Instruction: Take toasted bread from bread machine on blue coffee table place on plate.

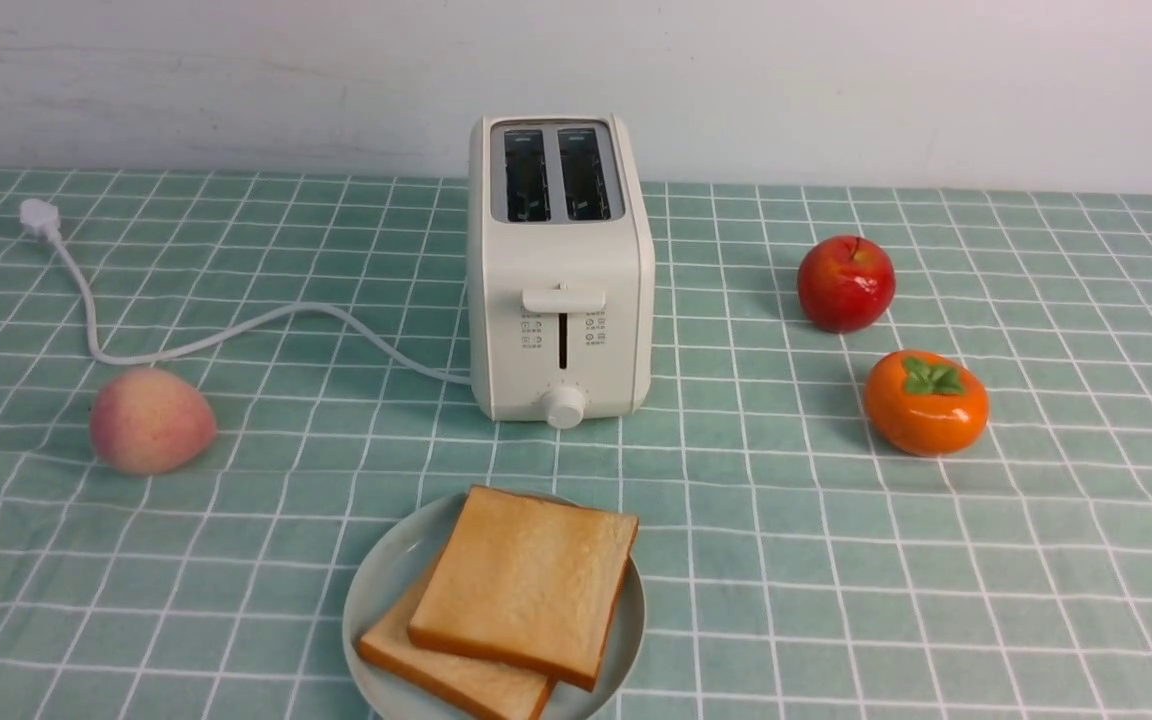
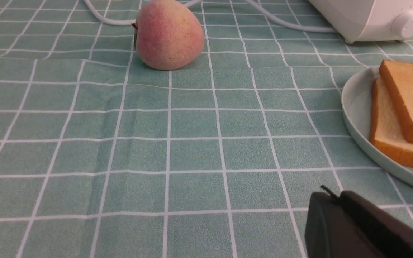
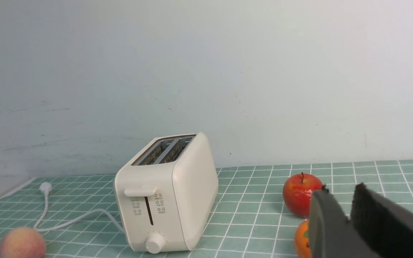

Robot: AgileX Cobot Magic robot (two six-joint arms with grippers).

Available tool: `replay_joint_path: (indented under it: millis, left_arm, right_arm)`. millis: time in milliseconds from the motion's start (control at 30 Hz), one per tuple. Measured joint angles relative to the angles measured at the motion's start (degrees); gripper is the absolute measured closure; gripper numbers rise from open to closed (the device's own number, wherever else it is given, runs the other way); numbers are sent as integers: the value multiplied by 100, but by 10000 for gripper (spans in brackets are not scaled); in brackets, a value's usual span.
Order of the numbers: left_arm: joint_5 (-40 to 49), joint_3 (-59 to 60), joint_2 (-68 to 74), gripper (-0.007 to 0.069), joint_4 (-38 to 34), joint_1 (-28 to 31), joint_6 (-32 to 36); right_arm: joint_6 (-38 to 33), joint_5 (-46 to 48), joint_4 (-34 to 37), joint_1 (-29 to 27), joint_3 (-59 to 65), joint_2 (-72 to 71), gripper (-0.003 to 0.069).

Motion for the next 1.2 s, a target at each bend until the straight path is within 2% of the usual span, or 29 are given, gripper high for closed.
replay_joint_path:
  millis: [300,533,733,900,967,1200]
  left_arm:
    - [0,0,0,587,0,0,0]
    - [0,0,0,585,0,0,0]
    - [0,0,0,577,0,0,-5]
    - [-2,0,0,571,0,0,-5]
    - [-7,0,0,568,0,5,-5]
    - [-17,0,0,559,0,5,-5]
  right_arm:
    - [0,0,0,0,0,0,534]
    - [0,21,-295,0,7,0,526]
    - [0,161,-403,-95,552,-170,520]
    - [0,313,-421,-777,1805,-246,514]
    - [8,838,-437,-1114,1921,-246,513]
    - [2,888,-565,-1718,1916,-246,503]
